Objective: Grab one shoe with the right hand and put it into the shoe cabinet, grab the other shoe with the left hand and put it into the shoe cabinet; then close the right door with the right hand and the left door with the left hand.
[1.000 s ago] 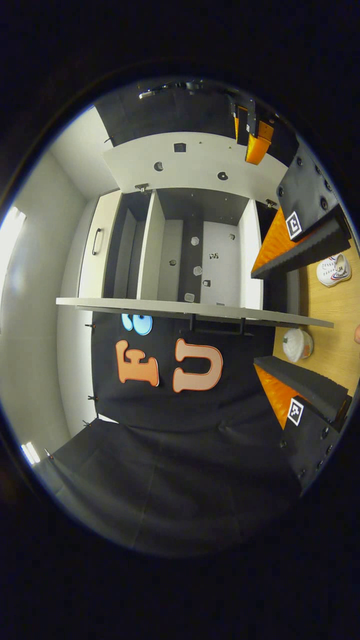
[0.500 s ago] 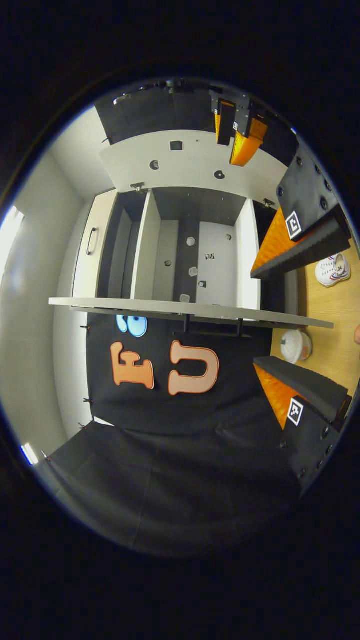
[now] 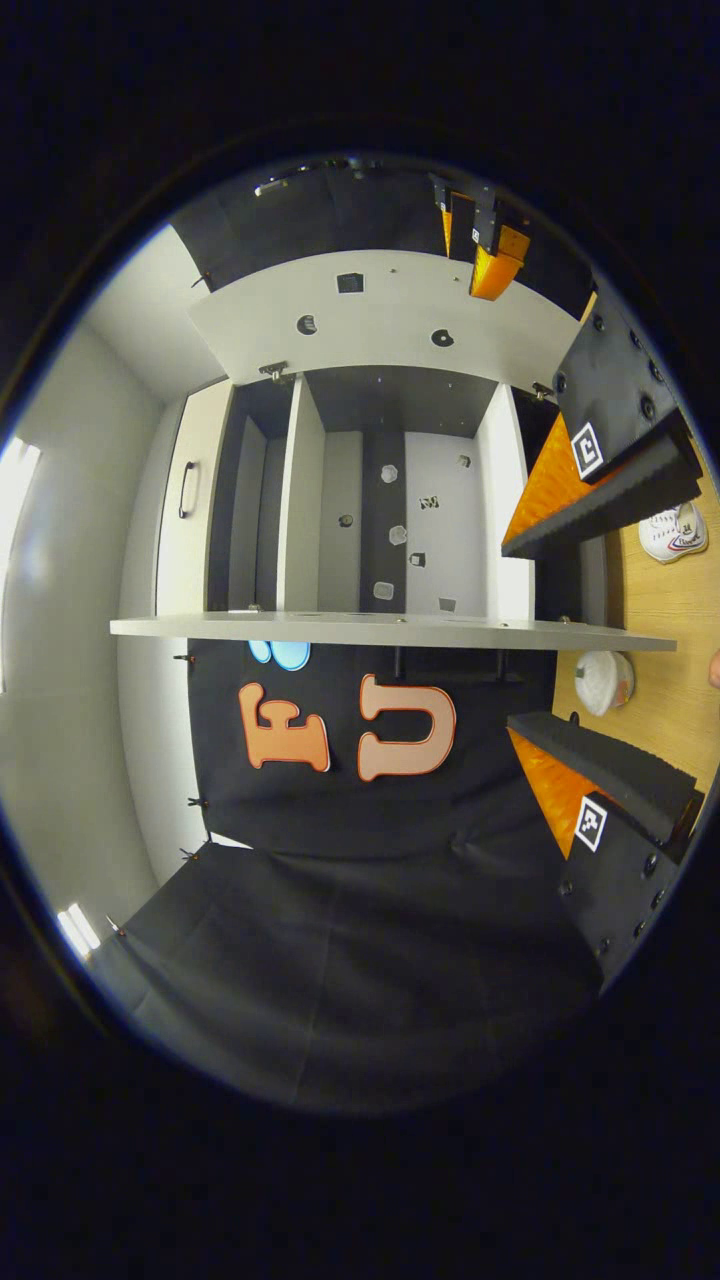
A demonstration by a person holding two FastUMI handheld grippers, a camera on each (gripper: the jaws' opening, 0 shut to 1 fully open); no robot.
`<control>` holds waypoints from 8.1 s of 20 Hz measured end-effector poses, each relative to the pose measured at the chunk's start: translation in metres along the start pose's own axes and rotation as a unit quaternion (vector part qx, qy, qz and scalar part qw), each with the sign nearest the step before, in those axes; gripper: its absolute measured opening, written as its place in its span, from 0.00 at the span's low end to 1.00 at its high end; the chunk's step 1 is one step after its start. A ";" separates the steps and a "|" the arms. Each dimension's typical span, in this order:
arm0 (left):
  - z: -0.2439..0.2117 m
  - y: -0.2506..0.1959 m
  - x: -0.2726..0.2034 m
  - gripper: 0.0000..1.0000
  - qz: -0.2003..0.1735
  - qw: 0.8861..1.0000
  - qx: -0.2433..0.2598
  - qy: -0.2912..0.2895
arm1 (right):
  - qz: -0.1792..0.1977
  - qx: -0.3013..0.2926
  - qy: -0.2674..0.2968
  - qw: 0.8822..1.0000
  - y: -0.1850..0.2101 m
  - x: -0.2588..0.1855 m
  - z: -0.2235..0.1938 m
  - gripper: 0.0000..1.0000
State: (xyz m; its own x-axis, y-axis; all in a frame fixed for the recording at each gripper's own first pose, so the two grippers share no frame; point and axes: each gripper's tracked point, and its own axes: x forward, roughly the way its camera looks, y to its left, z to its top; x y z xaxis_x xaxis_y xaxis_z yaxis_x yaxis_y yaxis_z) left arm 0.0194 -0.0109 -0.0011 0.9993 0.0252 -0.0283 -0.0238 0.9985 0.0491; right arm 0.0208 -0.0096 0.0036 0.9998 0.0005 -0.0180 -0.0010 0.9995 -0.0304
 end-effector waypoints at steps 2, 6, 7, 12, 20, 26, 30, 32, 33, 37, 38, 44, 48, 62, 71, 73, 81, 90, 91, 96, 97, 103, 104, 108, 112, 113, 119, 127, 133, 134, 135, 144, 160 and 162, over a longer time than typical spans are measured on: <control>0.004 -0.001 -0.002 1.00 0.006 1.000 0.000 -0.006 | 0.003 0.002 0.009 1.000 -0.004 0.006 -0.016 0.94; 0.004 0.001 -0.010 0.99 0.026 1.000 0.011 -0.012 | 0.005 0.004 0.045 0.999 -0.009 0.021 -0.082 0.94; 0.001 -0.001 -0.013 0.98 0.029 0.999 0.013 -0.009 | 0.003 0.003 0.053 0.999 -0.011 0.025 -0.102 0.95; -0.014 0.002 -0.023 0.98 0.039 0.999 0.023 0.007 | -0.019 -0.012 0.135 0.991 -0.024 0.050 -0.232 0.95; -0.045 0.019 -0.026 0.98 0.050 0.997 0.044 0.037 | -0.012 -0.020 0.269 0.963 -0.015 0.057 -0.388 0.93; -0.068 0.026 -0.020 0.99 0.049 0.996 0.048 0.061 | -0.009 -0.007 0.325 0.945 -0.013 0.064 -0.438 0.81; -0.077 0.028 -0.014 1.00 0.047 0.996 0.040 0.068 | 0.010 -0.005 0.372 0.928 -0.004 0.063 -0.466 0.68; -0.077 0.029 -0.012 0.99 0.045 0.996 0.038 0.067 | 0.018 0.020 0.393 0.919 0.002 0.064 -0.475 0.57; -0.078 0.028 -0.011 0.99 0.045 0.996 0.038 0.066 | 0.015 0.038 0.402 0.915 0.003 0.064 -0.476 0.46; -0.080 0.024 -0.008 1.00 0.037 0.996 0.035 0.067 | -0.004 0.042 0.402 0.915 -0.006 0.069 -0.472 0.13; -0.079 0.023 -0.008 0.99 0.035 0.997 0.033 0.067 | -0.011 0.045 0.401 0.915 -0.007 0.068 -0.465 0.05; -0.072 0.026 -0.006 0.99 0.038 0.997 0.033 0.052 | -0.013 0.055 0.354 0.933 0.013 0.071 -0.398 0.00; -0.063 0.024 -0.006 0.99 0.034 0.998 0.039 0.039 | -0.002 0.066 0.321 0.945 0.024 0.078 -0.328 0.00; -0.051 0.008 0.006 1.00 0.026 0.999 0.032 0.010 | 0.019 0.084 0.216 0.973 0.044 0.146 -0.150 0.00; -0.054 -0.011 0.021 0.99 0.042 0.998 0.035 0.015 | 0.006 0.089 0.180 0.980 0.038 0.264 -0.079 0.00; -0.053 -0.012 0.021 0.99 0.051 0.998 0.041 0.015 | -0.001 0.090 0.178 0.980 0.034 0.291 -0.071 0.00; -0.052 -0.003 0.028 0.99 0.086 0.995 0.056 0.017 | -0.040 0.109 0.208 0.971 0.010 0.376 -0.088 0.00; -0.062 -0.017 0.044 0.99 0.083 0.995 0.055 0.031 | -0.058 0.101 0.242 0.963 0.000 0.399 -0.122 0.05; -0.063 -0.020 0.044 0.99 0.080 0.995 0.054 0.033 | -0.056 0.112 0.243 0.962 0.002 0.396 -0.122 0.10; -0.060 -0.034 0.046 1.00 0.064 0.996 0.057 0.029 | -0.038 0.116 0.204 0.971 0.003 0.375 -0.096 0.27; -0.061 -0.038 0.045 1.00 0.060 0.996 0.055 0.029 | -0.025 0.106 0.196 0.975 0.008 0.366 -0.089 0.37; -0.083 -0.069 0.037 0.99 0.025 0.998 0.029 0.052 | 0.015 0.051 0.123 0.991 0.028 0.289 -0.052 0.94; -0.089 -0.073 0.035 0.99 0.021 0.998 0.023 0.058 | 0.021 0.048 0.109 0.993 0.028 0.273 -0.045 0.94; -0.131 -0.085 0.030 0.99 0.010 0.994 0.028 0.103 | 0.052 0.062 0.070 0.994 0.026 0.212 -0.020 0.94; -0.192 -0.103 0.022 0.99 -0.011 0.985 0.014 0.171 | 0.067 0.053 0.042 0.995 0.010 0.166 -0.004 0.94; -0.207 -0.105 0.021 0.99 -0.013 0.982 0.015 0.187 | 0.067 0.049 0.036 0.996 0.004 0.156 -0.002 0.94; -0.302 -0.124 0.034 0.99 -0.033 0.963 0.013 0.267 | 0.081 0.034 0.025 0.996 -0.009 0.119 -0.004 0.94; -0.426 -0.134 0.031 1.00 -0.066 0.919 0.021 0.388 | 0.089 0.025 0.019 0.995 -0.019 0.102 -0.002 0.94; -0.479 -0.133 0.031 1.00 -0.069 0.890 0.026 0.449 | 0.082 0.026 0.014 0.996 -0.028 0.094 -0.002 0.94; -0.483 -0.136 0.032 1.00 -0.073 0.887 0.019 0.455 | 0.080 0.026 0.014 0.996 -0.030 0.094 -0.002 0.94; -0.486 -0.136 0.034 1.00 -0.077 0.884 0.019 0.460 | 0.078 0.025 0.015 0.997 -0.032 0.093 -0.003 0.94; -0.515 -0.138 0.029 1.00 -0.082 0.855 0.025 0.512 | 0.064 0.018 0.024 0.997 -0.043 0.094 -0.013 0.94; -0.523 -0.160 0.037 0.07 -0.058 0.846 -0.048 0.528 | 0.074 0.003 0.031 0.997 -0.032 0.080 -0.018 0.94; -0.512 -0.169 0.038 0.06 -0.072 0.848 -0.059 0.523 | 0.072 0.003 0.026 0.997 -0.032 0.078 -0.014 0.94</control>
State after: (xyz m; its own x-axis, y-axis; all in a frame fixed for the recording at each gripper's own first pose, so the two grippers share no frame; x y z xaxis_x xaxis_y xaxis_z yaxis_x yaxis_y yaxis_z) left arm 0.0466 -0.1539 -0.5217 0.4217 -0.1295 -0.8975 0.0315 0.9912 -0.1282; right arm 0.0987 -0.0423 -0.0111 0.9872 0.1417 -0.0738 -0.1434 0.9895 -0.0176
